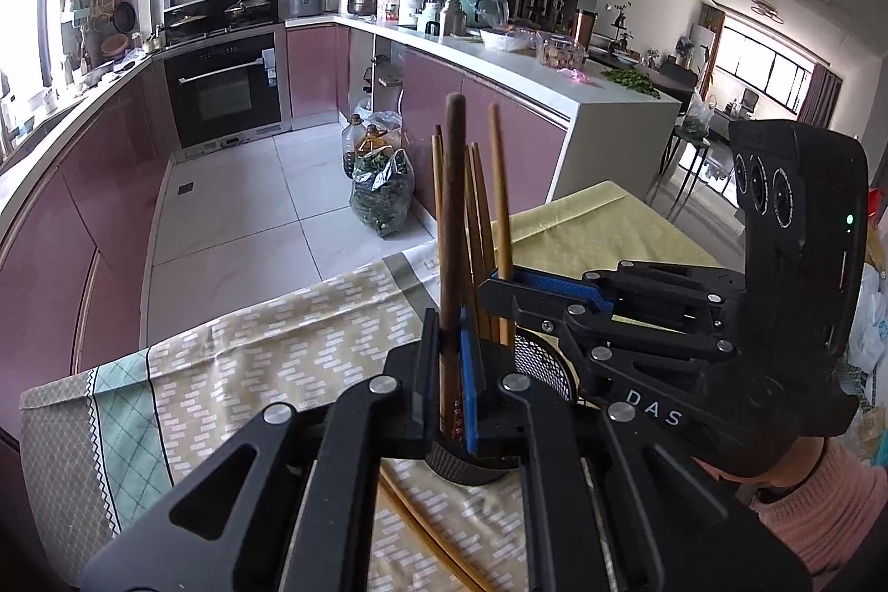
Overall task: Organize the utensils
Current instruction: 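Lower the chopstick into the mesh cup with the left gripper while the right gripper lowers its own, then open the left gripper while the right gripper opens, dropping both chopsticks into the cup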
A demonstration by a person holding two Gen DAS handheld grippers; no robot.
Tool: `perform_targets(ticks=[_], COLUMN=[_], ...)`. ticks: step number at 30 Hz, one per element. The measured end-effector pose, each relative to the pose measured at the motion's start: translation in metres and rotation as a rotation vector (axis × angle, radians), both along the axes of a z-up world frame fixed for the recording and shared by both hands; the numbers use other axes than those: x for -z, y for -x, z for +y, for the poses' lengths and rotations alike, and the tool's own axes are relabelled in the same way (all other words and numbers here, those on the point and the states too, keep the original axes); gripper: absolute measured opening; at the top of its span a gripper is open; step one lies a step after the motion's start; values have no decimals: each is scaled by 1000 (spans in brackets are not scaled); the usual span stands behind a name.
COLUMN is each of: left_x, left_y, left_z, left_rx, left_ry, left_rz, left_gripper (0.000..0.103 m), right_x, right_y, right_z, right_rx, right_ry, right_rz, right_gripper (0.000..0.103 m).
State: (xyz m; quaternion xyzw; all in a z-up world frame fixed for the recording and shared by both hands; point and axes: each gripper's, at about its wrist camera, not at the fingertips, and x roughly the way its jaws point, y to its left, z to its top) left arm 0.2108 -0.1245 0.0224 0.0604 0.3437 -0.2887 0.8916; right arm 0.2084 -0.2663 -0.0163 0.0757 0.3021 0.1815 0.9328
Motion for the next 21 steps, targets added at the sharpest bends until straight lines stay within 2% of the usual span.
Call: perform_targets(ticks=[10, 12, 16, 18, 21], left_x=[13, 16, 17, 16, 14], left_y=[-15, -14, -10, -5, 8], left_z=[-4, -3, 5, 10, 21], left_rx=[-24, -30, -39, -53, -75], left_ry=[-15, -3, 18, 29, 46], left_rz=[27, 34, 33, 19, -13], left_gripper=[9, 16, 18, 25, 30], right_x=[6, 6, 4, 2, -1], right_y=[-3, 0, 8, 14, 23], right_z=[-4, -5, -5, -4, -2], right_rx=[23, 23, 10, 1, -17], right_ry=[-13, -17, -24, -25, -27], right_rz=[37, 36, 27, 19, 7], right_gripper=[9, 11, 17, 22, 25])
